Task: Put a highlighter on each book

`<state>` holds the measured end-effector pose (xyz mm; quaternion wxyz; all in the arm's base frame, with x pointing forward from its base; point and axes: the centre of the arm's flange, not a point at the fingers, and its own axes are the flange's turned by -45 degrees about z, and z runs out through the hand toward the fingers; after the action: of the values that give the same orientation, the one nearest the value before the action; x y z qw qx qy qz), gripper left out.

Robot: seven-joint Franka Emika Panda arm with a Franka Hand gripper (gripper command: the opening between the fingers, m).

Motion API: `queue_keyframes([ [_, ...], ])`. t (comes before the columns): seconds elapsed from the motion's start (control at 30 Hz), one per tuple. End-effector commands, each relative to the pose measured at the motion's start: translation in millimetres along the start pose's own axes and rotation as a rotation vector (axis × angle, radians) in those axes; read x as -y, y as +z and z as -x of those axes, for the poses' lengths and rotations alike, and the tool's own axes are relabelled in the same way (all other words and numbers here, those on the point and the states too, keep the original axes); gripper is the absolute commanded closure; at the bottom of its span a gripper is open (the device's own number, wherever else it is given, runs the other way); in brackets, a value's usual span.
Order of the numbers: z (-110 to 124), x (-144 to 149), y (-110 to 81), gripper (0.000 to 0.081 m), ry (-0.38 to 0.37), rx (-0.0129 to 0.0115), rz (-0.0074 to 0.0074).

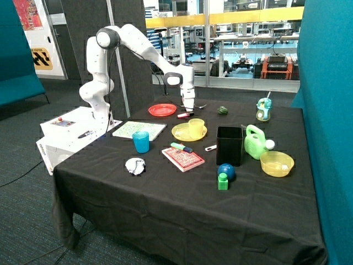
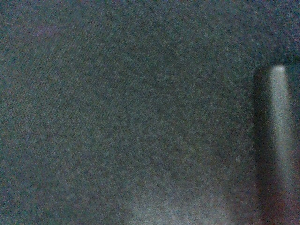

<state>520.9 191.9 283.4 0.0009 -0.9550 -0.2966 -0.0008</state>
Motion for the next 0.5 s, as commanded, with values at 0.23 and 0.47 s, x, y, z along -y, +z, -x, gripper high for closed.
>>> queue_keyframes([
  [0.23,-6.4,-15.4,5.0,0.0299,0.022,0.0021,0.0012],
  [0.47,-7.8,-14.7,9.2,0.0307,0.021,0.0021,0.0012],
])
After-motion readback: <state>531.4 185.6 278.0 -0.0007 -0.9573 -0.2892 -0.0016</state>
